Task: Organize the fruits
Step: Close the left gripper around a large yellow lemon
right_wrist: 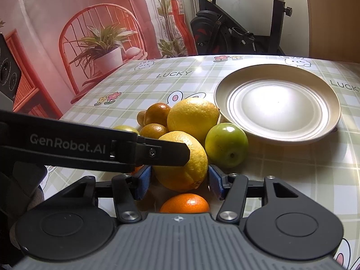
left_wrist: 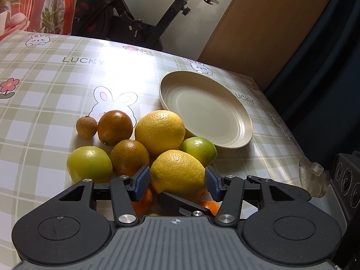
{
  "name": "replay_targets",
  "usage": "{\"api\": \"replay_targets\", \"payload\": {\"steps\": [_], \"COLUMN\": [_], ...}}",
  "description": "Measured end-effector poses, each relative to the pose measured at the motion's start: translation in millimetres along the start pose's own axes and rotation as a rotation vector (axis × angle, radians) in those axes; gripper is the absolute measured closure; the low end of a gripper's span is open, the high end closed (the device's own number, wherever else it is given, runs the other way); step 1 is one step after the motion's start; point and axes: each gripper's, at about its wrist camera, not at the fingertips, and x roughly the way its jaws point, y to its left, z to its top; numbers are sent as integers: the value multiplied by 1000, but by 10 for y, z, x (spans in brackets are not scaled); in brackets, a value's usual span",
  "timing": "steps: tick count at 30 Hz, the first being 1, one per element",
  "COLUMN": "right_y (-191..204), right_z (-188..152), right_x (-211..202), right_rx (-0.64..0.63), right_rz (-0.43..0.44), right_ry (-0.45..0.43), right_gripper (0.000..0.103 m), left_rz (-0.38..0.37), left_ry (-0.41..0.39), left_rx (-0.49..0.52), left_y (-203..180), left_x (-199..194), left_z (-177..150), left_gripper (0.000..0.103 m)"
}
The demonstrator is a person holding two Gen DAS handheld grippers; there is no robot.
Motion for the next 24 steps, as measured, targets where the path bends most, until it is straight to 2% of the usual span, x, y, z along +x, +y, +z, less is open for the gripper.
{"api": "replay_targets", "payload": {"steps": [12,24], "right_y": [-22,-34], "right_z": [-26,-50], "right_x": [-13,-44], "right_rx": [21,24], "right_rz": [-1,6], "right_ry": [-5,-9], "right_gripper": [47,47], "left_rz": [15,16], "left_ry": [-10,-14], "left_rx": [44,17], "left_y": [-63,-36], "left_x": [24,4], "left_z": [-69,-72], "left_gripper": [42,42]}}
